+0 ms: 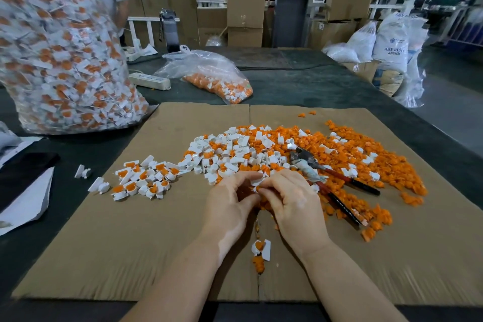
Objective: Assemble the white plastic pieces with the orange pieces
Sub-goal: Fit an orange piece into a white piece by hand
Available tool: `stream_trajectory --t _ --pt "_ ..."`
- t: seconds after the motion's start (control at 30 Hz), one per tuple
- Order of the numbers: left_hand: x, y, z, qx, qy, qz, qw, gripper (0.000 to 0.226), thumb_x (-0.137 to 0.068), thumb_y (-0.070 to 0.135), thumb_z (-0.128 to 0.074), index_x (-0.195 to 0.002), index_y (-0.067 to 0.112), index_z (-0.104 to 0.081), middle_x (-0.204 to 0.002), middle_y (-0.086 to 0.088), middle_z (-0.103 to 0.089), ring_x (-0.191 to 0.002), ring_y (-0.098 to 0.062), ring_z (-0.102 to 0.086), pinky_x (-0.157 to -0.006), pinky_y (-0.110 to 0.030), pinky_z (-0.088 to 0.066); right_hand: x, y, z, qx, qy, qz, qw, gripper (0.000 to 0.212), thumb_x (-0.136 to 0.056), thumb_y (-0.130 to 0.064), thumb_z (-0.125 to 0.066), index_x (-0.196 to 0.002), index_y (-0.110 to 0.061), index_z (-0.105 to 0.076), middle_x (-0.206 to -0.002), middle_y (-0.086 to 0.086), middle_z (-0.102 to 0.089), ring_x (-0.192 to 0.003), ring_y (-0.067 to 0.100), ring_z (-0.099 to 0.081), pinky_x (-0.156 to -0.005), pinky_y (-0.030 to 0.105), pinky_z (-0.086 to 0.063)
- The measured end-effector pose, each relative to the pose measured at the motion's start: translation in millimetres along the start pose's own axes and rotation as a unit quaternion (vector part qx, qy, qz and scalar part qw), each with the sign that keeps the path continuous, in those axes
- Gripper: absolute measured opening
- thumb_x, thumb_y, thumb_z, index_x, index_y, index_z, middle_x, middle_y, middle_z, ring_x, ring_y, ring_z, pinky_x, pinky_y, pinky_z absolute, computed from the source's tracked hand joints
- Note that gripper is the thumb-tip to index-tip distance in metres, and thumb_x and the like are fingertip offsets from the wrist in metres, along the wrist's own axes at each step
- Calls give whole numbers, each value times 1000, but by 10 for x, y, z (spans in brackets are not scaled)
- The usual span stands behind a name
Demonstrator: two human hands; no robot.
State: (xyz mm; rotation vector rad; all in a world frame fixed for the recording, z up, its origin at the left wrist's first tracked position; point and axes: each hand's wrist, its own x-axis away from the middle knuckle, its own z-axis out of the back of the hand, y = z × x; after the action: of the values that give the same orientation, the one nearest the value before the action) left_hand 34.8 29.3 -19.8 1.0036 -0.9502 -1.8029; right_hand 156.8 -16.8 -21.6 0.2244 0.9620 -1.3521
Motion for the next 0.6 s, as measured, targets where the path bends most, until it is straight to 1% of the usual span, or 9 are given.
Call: stream_trajectory --t 0.07,0.13,0.2,0.3,0.43,0.53,0.6 --pt "3 -9 -7 -1 2 -3 1000 33 -80 7 -71 -104 28 -64 -98 9 -65 -93 -6 -60 -84 -17 -49 0 6 -3 2 -2 -2 1000 6 -80 -4 -71 -78 -9 -67 -78 0 -63 -79 15 -57 -72 20 -43" --pt "7 -7 -11 1 8 -4 1000 35 -79 7 -71 -102 31 -61 -88 11 -62 -84 -5 -58 -75 -10 -46 -1 7 -5 6 -2 -5 1000 6 -80 -5 -70 -77 -10 -67 -77 0 -62 -79 15 -57 -71 22 -44" --pt "8 -2 -15 -4 13 -7 1000 36 -80 7 -72 -97 35 -58 -84 12 -61 -81 -4 -58 -70 -9 -45 -3 3 -5 7 0 -10 1000 6 -80 -5 -70 -77 -9 -67 -77 0 -62 -78 15 -57 -70 22 -44" --pt "11 10 -19 -10 14 -8 1000 39 -80 7 -72 -90 40 -55 -83 13 -61 -80 -3 -58 -70 -10 -46 -3 -5 -5 8 4 -14 1000 6 -80 -5 -70 -77 -9 -67 -76 1 -62 -78 15 -57 -69 22 -45" --pt "7 13 2 43 16 8 999 34 -78 4 -72 -92 33 -59 -89 4 -64 -85 -9 -60 -75 -16 -49 5 8 8 -19 25 -25 999 2 -81 -6 -69 -83 -6 -70 -80 2 -65 -81 15 -59 -75 19 -44" --pt "11 9 25 66 18 16 998 33 -78 3 -72 -92 30 -60 -91 5 -64 -83 -3 -59 -71 -10 -46 8 25 16 -29 28 -39 998 6 -82 -4 -68 -87 -4 -71 -84 3 -66 -85 16 -60 -79 20 -46" --pt "13 16 27 75 15 19 997 33 -78 2 -72 -92 29 -60 -91 4 -65 -83 -6 -59 -71 -10 -46 9 20 16 -25 23 -35 999 5 -82 -5 -69 -87 -5 -70 -83 2 -65 -84 15 -60 -77 23 -48"
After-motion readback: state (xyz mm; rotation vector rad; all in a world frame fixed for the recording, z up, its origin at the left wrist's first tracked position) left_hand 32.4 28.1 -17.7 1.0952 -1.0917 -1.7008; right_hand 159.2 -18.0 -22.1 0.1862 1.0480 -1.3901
